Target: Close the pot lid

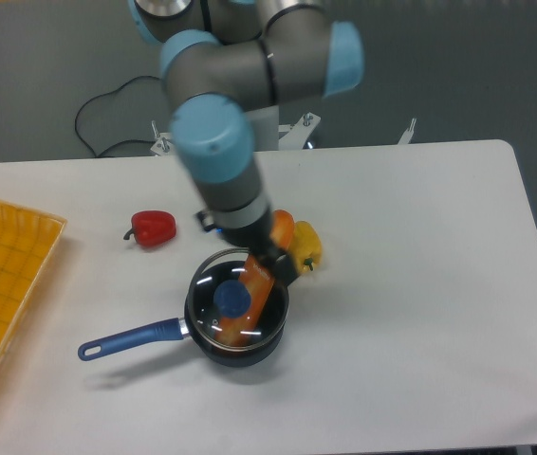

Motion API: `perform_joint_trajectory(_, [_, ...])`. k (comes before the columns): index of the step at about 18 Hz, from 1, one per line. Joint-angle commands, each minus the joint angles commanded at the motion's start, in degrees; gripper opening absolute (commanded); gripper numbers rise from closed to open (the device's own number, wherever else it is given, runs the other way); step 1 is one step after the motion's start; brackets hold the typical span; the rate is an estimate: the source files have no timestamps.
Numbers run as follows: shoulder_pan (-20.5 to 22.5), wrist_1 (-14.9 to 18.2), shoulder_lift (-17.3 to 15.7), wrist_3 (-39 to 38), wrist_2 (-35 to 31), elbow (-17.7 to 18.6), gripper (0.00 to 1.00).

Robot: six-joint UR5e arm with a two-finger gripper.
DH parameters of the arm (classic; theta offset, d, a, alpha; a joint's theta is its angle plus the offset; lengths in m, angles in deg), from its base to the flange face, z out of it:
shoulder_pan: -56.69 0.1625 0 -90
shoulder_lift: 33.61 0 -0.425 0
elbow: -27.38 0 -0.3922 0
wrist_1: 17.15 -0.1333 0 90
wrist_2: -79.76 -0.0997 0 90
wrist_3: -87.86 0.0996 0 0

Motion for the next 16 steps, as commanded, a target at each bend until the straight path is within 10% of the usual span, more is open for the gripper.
perform_joint_trajectory(10, [9.15, -8.18, 5.35, 2.99, 1.14, 3.0, 1.0])
perform_joint_trajectory(16, [14.33, -8.27, 7.12, 22.85, 9.32, 0.98, 1.0])
